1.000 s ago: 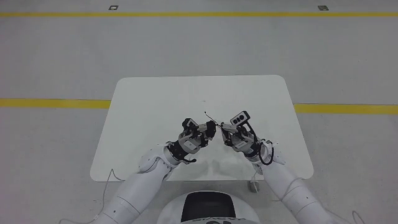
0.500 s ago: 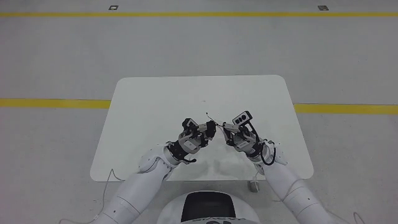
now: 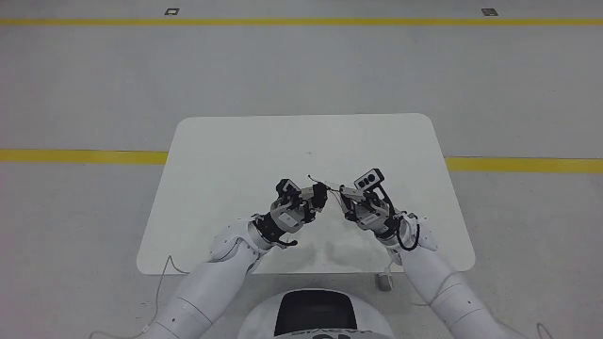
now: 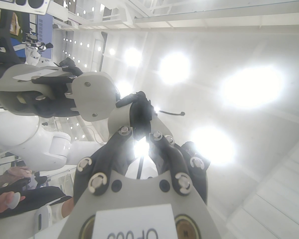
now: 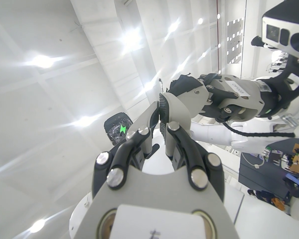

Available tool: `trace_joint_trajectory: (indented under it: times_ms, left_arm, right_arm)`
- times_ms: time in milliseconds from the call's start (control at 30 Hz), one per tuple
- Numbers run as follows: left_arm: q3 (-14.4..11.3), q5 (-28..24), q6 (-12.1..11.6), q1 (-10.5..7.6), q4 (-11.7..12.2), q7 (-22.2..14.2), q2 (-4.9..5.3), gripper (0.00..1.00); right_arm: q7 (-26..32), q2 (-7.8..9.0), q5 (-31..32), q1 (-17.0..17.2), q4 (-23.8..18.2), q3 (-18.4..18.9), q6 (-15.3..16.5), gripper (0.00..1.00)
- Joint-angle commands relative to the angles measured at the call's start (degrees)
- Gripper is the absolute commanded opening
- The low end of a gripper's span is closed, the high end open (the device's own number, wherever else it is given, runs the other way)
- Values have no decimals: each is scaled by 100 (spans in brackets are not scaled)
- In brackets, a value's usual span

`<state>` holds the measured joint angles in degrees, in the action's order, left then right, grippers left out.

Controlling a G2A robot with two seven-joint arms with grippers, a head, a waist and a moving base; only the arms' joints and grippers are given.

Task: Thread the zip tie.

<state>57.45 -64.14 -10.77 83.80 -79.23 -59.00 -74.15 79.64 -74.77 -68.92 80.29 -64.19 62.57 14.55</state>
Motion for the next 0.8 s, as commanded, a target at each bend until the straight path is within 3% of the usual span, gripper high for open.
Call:
trace_joint_trajectory:
  times_ms: [0,767]
  left_arm:
    - [0,0,0,0,0,0,0,0]
    - [0,0,0,0,0,0,0,0]
  right_arm:
    - [0,-2,1,2,5,8,-3,0]
    - [0,-11,-29,39,58,82,0,0]
